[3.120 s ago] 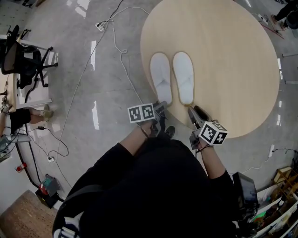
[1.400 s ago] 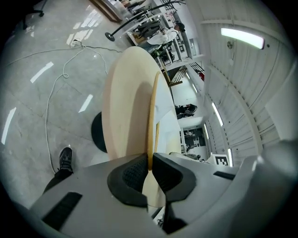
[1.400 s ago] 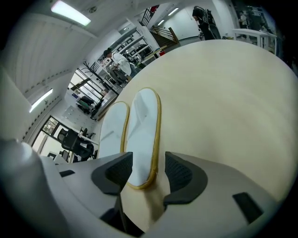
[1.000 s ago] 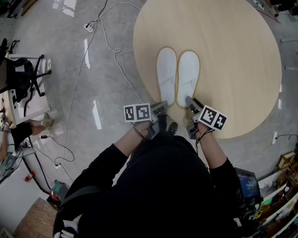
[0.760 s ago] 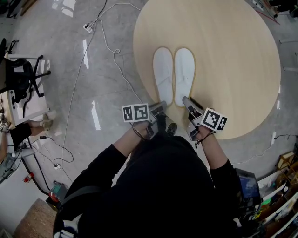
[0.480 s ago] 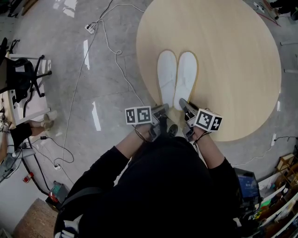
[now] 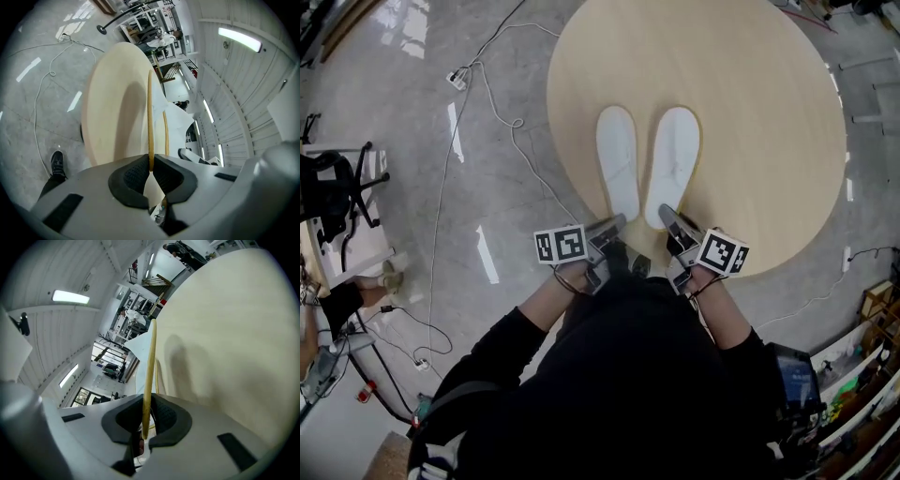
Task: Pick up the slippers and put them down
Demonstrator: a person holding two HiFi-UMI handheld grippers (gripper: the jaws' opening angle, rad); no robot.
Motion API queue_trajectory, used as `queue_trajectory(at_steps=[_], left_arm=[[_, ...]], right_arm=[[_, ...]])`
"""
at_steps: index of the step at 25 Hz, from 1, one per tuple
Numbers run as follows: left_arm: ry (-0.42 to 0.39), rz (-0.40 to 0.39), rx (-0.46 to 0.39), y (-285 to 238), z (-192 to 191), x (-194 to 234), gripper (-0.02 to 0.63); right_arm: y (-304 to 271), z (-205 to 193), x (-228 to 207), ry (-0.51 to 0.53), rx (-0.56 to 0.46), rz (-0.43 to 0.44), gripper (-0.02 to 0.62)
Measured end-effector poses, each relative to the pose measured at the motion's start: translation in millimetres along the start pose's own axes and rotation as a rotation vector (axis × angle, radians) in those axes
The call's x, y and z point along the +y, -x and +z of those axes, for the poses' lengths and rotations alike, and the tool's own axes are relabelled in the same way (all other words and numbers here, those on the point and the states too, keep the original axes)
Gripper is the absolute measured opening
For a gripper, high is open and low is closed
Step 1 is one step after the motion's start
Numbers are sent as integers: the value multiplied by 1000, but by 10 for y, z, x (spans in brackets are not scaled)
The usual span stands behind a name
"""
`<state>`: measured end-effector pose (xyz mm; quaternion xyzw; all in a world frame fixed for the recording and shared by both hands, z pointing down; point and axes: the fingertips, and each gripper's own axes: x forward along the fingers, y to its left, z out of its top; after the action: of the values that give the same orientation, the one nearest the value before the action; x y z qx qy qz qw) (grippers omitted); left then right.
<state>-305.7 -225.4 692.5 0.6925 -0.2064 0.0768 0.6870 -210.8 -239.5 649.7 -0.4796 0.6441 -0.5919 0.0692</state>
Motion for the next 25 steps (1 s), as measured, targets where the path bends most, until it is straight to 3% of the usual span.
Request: queue_trajectory(at_steps=[4,8,16,25], left_arm=[[-62,-75,48,-195,-6,-319,43],[-117,-132,122,-601,-350,-742,43],[-178,-226,203,-707,-514,-1392,43],[-242,-245,192,-835,-1564,-2049,43]], right_arm=[[389,191,-31,-49,-110,25,41],[1102,288,-245,-115,-254,50,41],[1617,390,-24,-157,-431,128,41],[2825,234,-105,-137,-524,243,40]])
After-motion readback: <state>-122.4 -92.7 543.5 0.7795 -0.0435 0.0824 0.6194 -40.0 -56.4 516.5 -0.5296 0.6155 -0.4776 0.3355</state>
